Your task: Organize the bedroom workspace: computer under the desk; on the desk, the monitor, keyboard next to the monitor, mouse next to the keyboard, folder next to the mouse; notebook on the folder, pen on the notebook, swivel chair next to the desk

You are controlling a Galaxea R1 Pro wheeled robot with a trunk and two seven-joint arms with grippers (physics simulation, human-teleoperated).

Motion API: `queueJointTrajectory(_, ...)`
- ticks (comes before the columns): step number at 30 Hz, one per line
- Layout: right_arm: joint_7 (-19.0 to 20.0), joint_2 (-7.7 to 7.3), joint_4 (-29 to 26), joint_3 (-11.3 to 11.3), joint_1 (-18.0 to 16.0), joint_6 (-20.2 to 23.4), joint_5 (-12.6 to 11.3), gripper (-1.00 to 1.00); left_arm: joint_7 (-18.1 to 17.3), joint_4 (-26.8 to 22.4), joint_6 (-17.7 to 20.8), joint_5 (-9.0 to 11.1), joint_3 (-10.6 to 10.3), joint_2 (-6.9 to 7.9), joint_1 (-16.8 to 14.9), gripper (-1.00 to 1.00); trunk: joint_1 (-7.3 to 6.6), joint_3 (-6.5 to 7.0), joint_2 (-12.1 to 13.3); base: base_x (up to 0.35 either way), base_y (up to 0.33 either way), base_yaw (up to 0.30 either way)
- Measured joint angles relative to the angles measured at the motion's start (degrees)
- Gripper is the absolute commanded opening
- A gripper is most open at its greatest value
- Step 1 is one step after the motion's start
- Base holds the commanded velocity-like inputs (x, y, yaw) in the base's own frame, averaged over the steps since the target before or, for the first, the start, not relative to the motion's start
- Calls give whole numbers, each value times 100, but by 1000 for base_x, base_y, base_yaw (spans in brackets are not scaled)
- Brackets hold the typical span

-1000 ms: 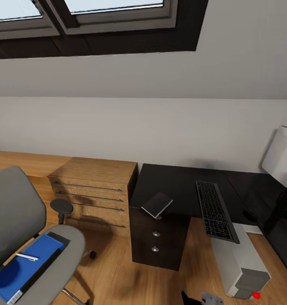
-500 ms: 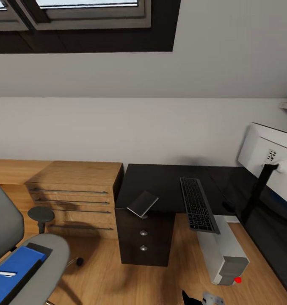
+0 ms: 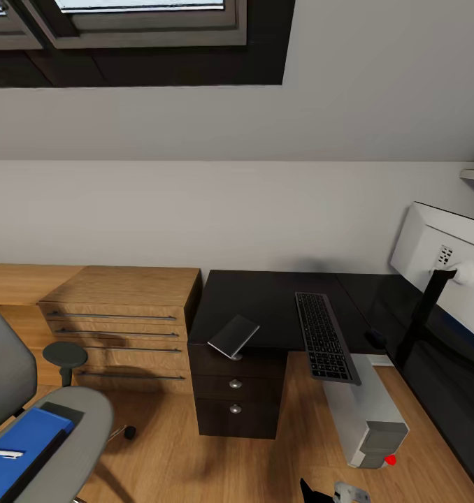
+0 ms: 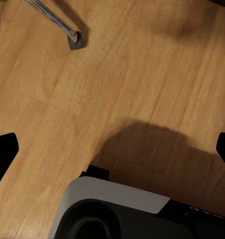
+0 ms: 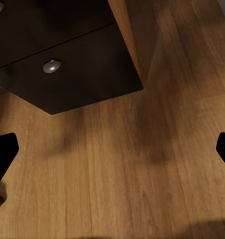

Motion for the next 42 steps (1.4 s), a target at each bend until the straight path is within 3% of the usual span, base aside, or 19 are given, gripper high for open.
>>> queueJointTrajectory(8, 1, 4, 0, 1, 0, 0, 8, 100, 16, -68, -17, -14, -17, -43, 0, 100, 0, 0, 0, 0, 0, 0)
queueJointTrajectory(15, 1, -1, 0, 1, 0, 0, 15, 100, 63, -536, 38, -123, -41, -331, 0, 100, 0, 0, 0, 0, 0, 0)
queueJointTrajectory(17, 1, -4, -3, 0, 0, 0, 15, 100, 71, -649, 60, -234, -44, -383, 0, 100, 0, 0, 0, 0, 0, 0)
queueJointTrajectory(18, 1, -11, -6, -1, 0, 0, 15, 100, 187, -1021, 226, -666, -34, -476, -1, 100, 0, 1, 0, 0, 0, 0)
queueJointTrajectory(21, 1, -17, -7, 0, 0, -3, 15, 100, 515, -1317, 559, -984, -16, -521, 0, 100, 0, 0, 0, 0, 0, 0)
queueJointTrajectory(25, 1, -16, -6, 1, 0, -3, 16, 100, 842, -1522, 907, -1137, -16, -554, 1, 100, 0, 0, 0, 0, 0, 0)
queueJointTrajectory(34, -7, -18, -1, 1, 1, -76, 16, 100, 993, -1510, 1046, -1185, 4, -540, 0, 100, 0, 0, 0, 0, 0, -115)
queueJointTrajectory(42, -14, -12, -2, 2, 8, -276, 17, 100, 1003, -1248, 747, -1187, 9, -529, 0, 100, 0, 0, 0, 0, 0, -243)
